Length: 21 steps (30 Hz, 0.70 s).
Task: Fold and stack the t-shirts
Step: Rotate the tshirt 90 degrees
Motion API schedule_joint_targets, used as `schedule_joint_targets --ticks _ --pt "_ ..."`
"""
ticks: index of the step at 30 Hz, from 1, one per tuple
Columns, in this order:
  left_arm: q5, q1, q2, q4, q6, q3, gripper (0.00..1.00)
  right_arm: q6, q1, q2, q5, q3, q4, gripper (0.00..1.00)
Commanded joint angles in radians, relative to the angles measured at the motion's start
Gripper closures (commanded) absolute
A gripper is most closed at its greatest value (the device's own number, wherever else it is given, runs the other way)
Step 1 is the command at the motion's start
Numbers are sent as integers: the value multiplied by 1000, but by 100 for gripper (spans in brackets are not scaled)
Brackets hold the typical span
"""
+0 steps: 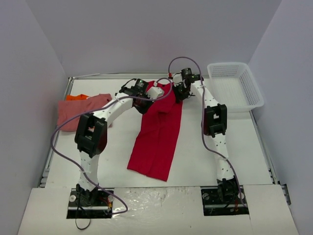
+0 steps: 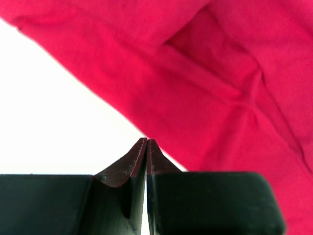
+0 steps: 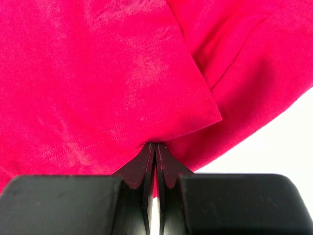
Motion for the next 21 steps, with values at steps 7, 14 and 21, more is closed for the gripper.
schedule_joint_targets --ticks 7,14,21 --pt "-63 62 -158 -31 11 -85 98 -39 -4 123 50 102 77 100" --pt "-70 76 -179 -29 -14 -130 97 -58 20 109 91 111 180 100" --pt "-74 74 -195 -14 -21 -122 98 -85 59 -90 156 -48 234 100"
